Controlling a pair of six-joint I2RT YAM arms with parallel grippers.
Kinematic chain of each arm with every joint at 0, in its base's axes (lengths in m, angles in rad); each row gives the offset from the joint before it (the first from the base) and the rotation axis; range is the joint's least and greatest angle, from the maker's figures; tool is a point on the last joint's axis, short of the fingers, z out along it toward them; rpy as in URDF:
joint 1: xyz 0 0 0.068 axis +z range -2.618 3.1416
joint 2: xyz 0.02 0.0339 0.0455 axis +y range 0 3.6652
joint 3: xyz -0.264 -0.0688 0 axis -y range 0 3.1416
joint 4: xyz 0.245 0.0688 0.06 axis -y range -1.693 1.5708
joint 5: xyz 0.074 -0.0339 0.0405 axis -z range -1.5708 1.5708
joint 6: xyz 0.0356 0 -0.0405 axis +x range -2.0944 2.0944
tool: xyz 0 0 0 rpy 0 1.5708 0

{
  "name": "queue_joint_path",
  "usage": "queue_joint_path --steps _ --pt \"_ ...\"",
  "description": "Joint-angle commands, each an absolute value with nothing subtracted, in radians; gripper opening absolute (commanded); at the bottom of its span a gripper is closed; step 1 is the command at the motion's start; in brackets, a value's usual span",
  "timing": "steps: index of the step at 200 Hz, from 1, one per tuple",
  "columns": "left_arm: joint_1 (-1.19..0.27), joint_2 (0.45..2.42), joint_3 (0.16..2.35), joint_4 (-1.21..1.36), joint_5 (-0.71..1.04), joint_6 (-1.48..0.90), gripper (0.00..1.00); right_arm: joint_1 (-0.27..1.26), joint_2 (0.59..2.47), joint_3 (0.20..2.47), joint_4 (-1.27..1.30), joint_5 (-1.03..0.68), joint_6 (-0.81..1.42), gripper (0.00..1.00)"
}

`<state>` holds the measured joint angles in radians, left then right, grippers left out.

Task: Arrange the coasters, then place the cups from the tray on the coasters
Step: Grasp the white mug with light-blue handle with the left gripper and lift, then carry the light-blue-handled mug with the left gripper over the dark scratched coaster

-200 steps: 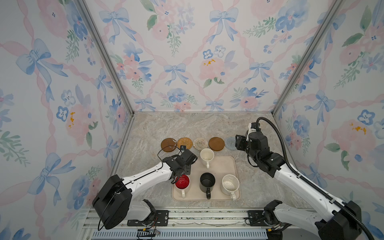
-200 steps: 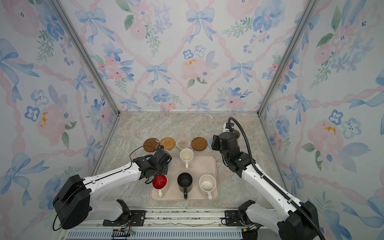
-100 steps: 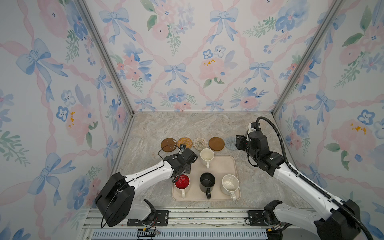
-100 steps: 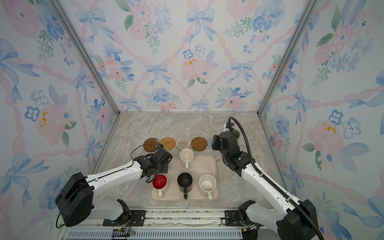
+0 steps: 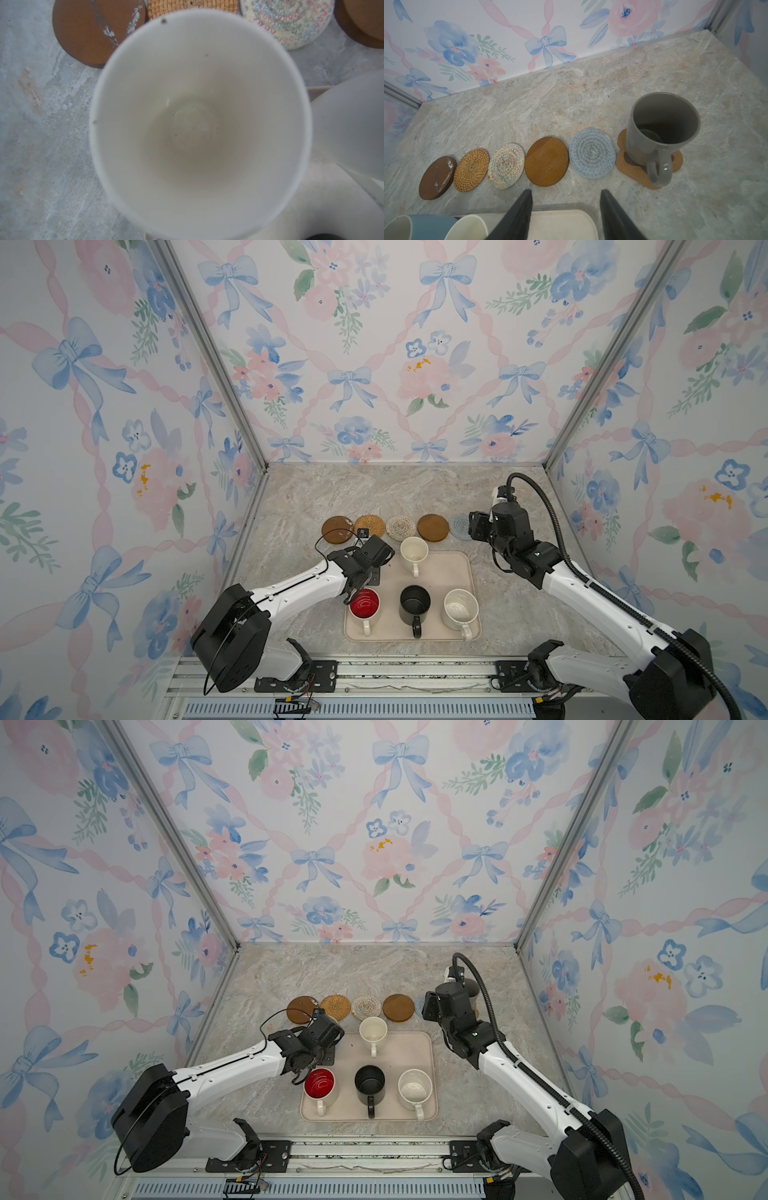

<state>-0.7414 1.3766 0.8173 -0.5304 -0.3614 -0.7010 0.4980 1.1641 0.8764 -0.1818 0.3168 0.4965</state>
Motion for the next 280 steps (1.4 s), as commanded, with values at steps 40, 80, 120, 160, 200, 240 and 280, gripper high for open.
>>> queue_joint_path --steps 40,80,120,160,200,240,280 --pt "-0.730 1.352 0.830 -0.538 -0.421 -0.716 0.00 0.486 1.170 0.887 -0.183 0.310 0.507 0.55" --pt "-0.729 1.292 0.862 -0.538 -0.491 -0.702 0.00 0.486 1.180 0.893 -0.179 0.304 0.507 0.54" --pt "-0.689 1.269 0.913 -0.534 -0.519 -0.663 0.00 0.486 1.195 0.898 -0.175 0.293 0.506 0.54" --pt "-0.588 1.299 0.955 -0.512 -0.508 -0.590 0.00 0.486 1.213 0.908 -0.166 0.272 0.510 0.53" --pt "-0.459 1.320 0.959 -0.401 -0.423 -0.524 0.00 0.487 1.226 0.916 -0.163 0.261 0.512 0.53" --pt "-0.390 1.400 0.978 -0.337 -0.385 -0.494 0.00 0.486 1.232 0.919 -0.166 0.261 0.511 0.53" --pt "-0.346 1.474 0.989 -0.297 -0.355 -0.486 0.00 0.487 1.243 0.925 -0.172 0.261 0.511 0.53"
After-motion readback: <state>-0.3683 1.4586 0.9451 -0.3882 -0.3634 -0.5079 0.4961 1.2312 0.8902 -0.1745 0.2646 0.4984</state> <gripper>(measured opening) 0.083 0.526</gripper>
